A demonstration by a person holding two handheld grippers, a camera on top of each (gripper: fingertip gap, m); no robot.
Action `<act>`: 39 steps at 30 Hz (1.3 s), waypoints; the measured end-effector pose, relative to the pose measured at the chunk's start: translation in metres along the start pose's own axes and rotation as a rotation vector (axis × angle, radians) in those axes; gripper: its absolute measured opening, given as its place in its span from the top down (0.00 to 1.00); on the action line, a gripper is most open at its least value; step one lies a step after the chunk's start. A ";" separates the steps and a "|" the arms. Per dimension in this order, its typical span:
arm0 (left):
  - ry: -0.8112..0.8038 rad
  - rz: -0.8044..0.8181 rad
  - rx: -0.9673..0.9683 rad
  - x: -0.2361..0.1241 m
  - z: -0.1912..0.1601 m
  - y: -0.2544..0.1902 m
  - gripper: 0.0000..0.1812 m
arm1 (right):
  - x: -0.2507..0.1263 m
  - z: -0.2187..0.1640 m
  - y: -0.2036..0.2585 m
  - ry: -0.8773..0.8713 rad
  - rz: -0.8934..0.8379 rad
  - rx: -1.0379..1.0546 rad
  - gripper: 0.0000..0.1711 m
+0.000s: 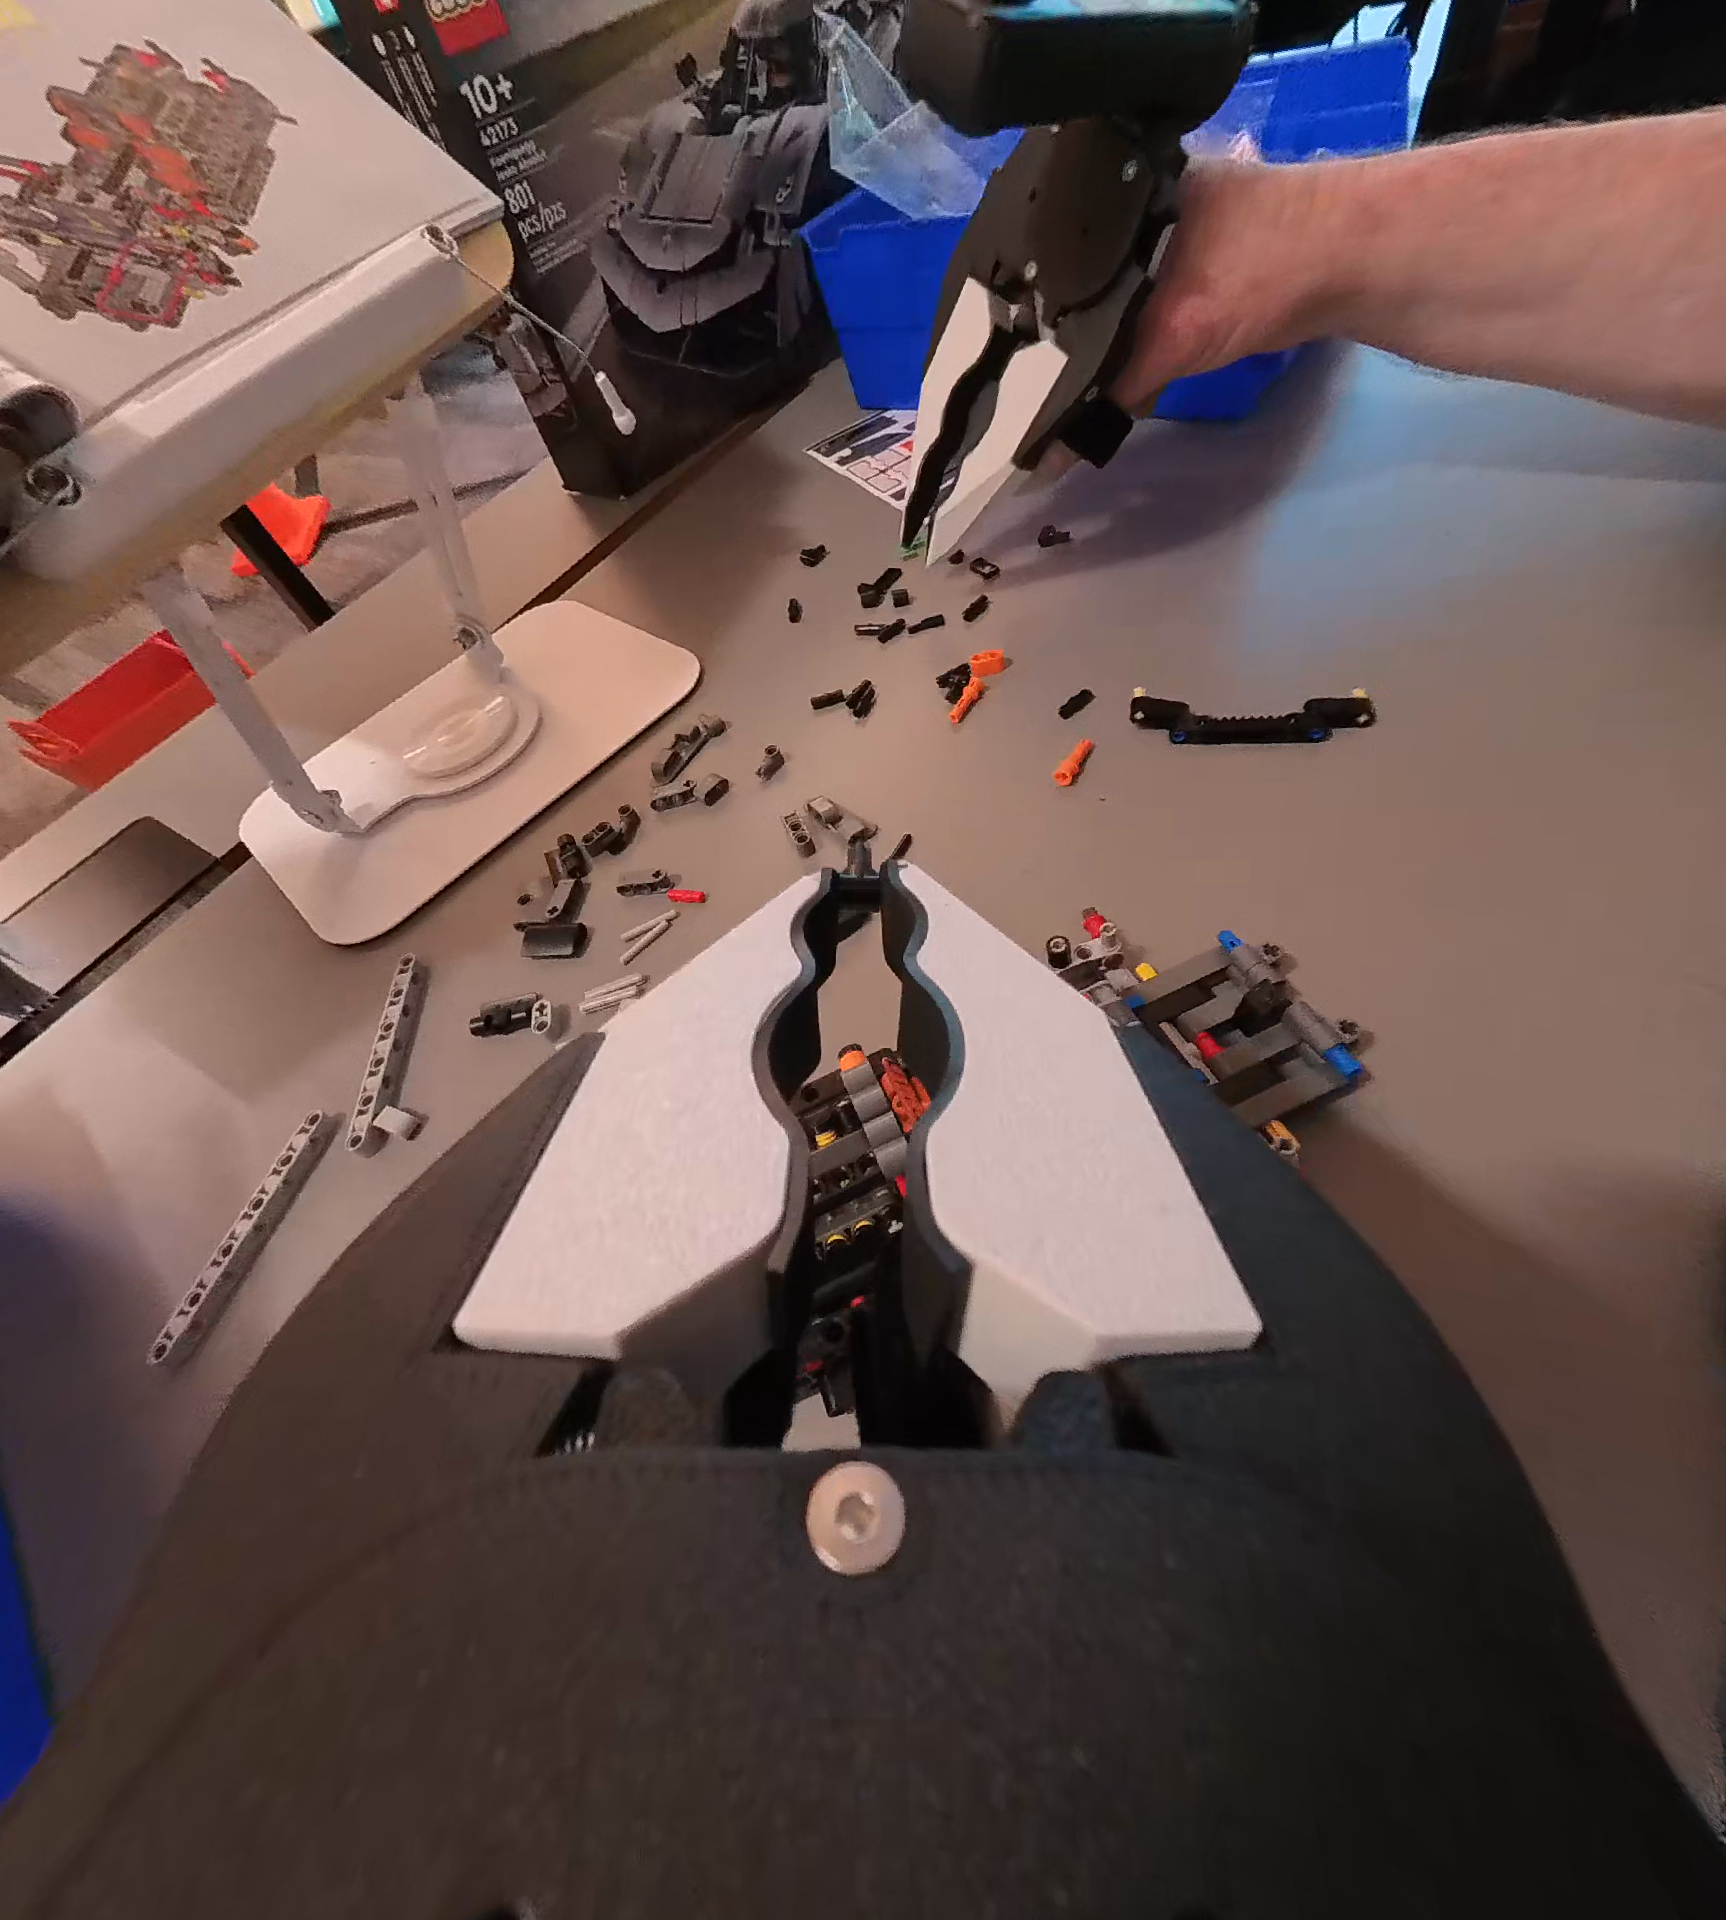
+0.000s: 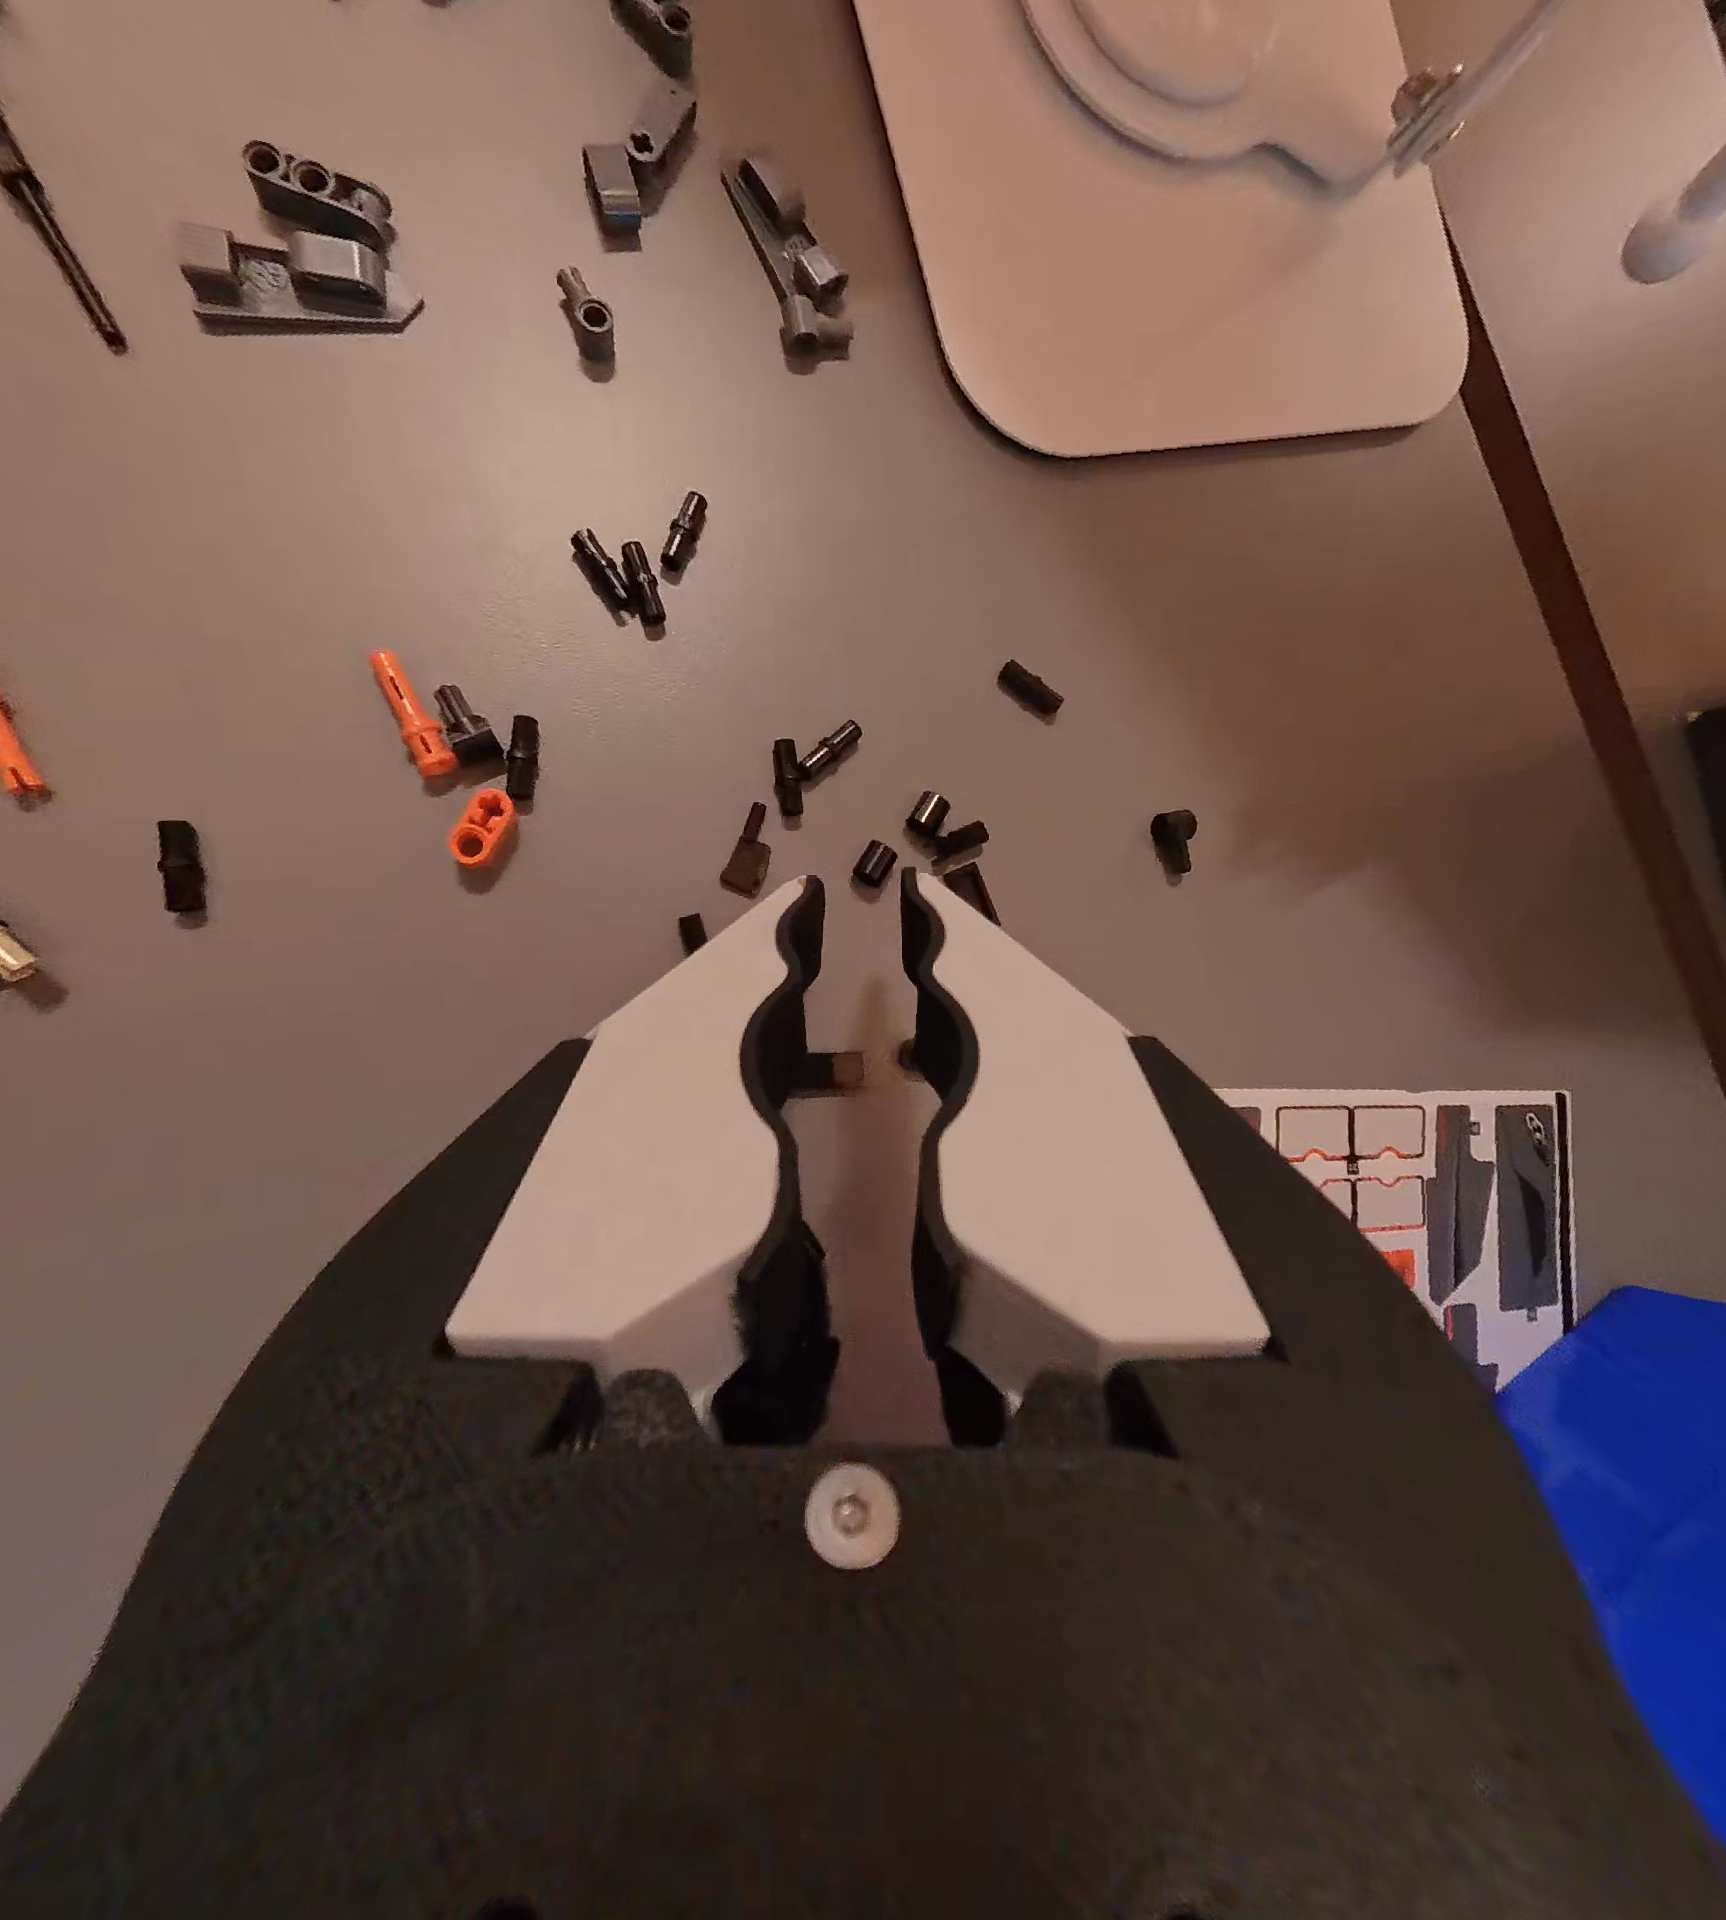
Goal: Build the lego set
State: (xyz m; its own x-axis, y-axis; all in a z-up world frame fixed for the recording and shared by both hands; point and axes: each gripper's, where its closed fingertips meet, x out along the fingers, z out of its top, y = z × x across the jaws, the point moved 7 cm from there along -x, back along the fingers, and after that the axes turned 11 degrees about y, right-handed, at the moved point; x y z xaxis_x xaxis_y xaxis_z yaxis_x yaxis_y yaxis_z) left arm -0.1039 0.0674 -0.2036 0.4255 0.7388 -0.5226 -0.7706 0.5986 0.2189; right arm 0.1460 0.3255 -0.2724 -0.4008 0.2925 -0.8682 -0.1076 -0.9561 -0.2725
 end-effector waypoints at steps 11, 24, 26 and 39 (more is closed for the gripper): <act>0.000 0.016 -0.071 -0.007 -0.011 0.006 0.96 | 0.007 0.007 -0.002 -0.001 0.002 -0.016 0.93; 0.000 0.070 -0.158 -0.034 -0.041 0.003 0.97 | -0.004 0.020 0.009 -0.031 0.001 -0.004 0.94; -0.019 0.065 -0.171 -0.036 -0.042 0.005 0.97 | -0.005 0.020 0.011 -0.023 -0.004 -0.003 0.94; -0.068 0.040 -0.212 -0.043 -0.047 0.009 0.97 | -0.024 0.015 0.008 -0.010 -0.067 0.065 0.92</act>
State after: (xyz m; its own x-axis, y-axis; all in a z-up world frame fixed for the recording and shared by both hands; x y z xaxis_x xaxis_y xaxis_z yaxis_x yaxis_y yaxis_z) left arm -0.1519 0.0269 -0.2184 0.4183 0.7841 -0.4585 -0.8667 0.4955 0.0567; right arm 0.1416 0.3108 -0.2474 -0.3995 0.3563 -0.8447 -0.1938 -0.9334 -0.3021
